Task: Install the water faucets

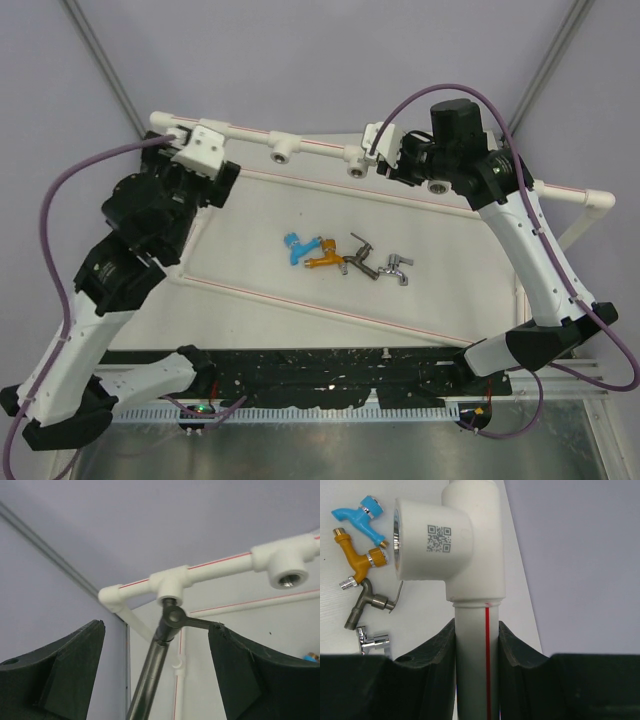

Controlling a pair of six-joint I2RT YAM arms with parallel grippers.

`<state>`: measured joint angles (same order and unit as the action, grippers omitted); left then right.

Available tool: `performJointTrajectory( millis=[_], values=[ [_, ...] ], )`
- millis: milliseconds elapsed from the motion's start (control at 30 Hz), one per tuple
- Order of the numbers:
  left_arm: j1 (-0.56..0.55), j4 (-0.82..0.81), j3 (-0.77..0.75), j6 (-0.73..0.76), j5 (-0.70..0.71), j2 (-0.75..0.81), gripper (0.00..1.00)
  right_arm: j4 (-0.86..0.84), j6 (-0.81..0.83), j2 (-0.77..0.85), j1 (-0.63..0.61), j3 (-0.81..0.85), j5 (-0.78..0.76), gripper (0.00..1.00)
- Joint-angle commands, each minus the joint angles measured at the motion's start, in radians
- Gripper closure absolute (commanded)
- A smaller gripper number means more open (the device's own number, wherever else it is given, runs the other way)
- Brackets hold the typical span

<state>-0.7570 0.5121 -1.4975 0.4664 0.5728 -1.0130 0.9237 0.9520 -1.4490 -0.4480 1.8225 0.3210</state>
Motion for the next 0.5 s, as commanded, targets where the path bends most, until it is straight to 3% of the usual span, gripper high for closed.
performJointTrajectory(
  millis=[0,467],
  values=[
    [0.12,0.092,-0.056,-0.187,-0.051,-0.009,0.13,0.003,-0.041,-0.044,-0.029,-0.017,0.141,0.95],
    [0.15,0.137,-0.17,-0.338,0.171,-0.222,0.1,0.004,-0.038,-0.047,-0.035,-0.008,0.141,0.95]
  ],
)
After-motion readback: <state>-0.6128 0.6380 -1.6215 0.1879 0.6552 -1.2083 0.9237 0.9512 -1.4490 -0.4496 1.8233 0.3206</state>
